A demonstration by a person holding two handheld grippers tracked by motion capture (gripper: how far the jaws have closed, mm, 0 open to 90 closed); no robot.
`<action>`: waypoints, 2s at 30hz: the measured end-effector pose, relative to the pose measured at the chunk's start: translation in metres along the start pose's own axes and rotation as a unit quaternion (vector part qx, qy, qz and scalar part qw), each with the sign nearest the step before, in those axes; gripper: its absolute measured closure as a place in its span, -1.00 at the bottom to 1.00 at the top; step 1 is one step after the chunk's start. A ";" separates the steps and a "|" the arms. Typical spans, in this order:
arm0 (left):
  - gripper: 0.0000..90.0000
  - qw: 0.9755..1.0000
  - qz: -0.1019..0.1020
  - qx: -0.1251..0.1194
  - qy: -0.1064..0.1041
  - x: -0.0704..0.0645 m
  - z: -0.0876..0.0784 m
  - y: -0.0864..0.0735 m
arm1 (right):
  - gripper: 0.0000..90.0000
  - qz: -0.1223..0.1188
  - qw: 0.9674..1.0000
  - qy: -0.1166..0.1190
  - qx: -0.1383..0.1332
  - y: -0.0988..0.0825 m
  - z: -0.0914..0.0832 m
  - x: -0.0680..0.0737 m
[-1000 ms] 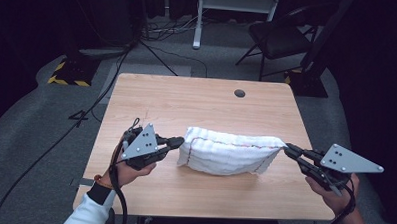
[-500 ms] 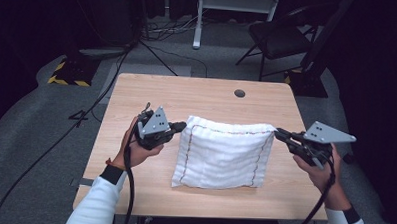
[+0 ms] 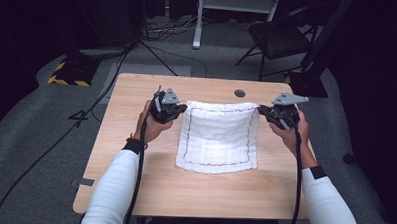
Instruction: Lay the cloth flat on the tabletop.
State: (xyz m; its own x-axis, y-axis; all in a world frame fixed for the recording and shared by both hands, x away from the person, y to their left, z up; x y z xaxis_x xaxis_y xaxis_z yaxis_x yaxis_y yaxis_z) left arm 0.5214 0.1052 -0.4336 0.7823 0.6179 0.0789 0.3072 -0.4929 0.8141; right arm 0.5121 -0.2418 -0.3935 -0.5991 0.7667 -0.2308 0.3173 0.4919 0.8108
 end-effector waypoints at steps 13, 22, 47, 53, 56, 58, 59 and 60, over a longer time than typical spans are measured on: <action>0.30 0.997 -0.036 0.046 0.044 0.012 0.040 -0.019 | 0.32 0.006 0.996 -0.037 0.078 -0.017 0.060 -0.004; -0.51 0.997 -0.008 0.079 -0.011 -0.024 0.032 -0.055 | -0.11 0.002 0.996 0.046 0.083 -0.058 0.039 0.021; -0.57 0.991 0.020 0.118 -0.057 -0.082 0.007 -0.099 | -0.34 0.021 0.989 0.083 0.119 -0.140 -0.002 0.062; -0.56 0.992 0.026 0.113 -0.049 -0.093 0.004 -0.100 | -0.34 0.014 0.991 0.070 0.110 -0.147 -0.014 0.065; -0.56 0.990 0.014 0.118 -0.072 -0.099 0.002 -0.102 | -0.33 0.017 0.992 0.066 0.107 -0.151 -0.020 0.066; -0.56 0.991 -0.001 0.113 -0.076 -0.100 0.000 -0.105 | -0.32 0.023 0.993 0.059 0.099 -0.154 -0.023 0.067; -0.56 0.990 -0.005 0.115 -0.080 -0.101 -0.001 -0.106 | -0.31 0.026 0.993 0.057 0.097 -0.155 -0.024 0.068; -0.57 0.990 -0.006 0.114 -0.083 -0.102 -0.002 -0.106 | -0.30 0.026 0.993 0.057 0.096 -0.156 -0.025 0.068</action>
State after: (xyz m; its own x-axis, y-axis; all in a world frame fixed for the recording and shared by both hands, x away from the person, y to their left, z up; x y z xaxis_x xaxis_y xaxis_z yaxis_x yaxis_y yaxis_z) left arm 0.4078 0.0956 -0.5274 0.8501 0.5250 -0.0420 0.4173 -0.6228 0.6618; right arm 0.4033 -0.2765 -0.5222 -0.6542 0.7468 -0.1193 0.4786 0.5309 0.6994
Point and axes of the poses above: each handheld gripper's, and its own axes: z roughly forward along the jaws, y roughly out of its top, x roughly to its left, the point moved 4 cm from there along z, roughly forward along the jaws, and after that the axes turned 3 degrees about -y, right-handed, at the moved point
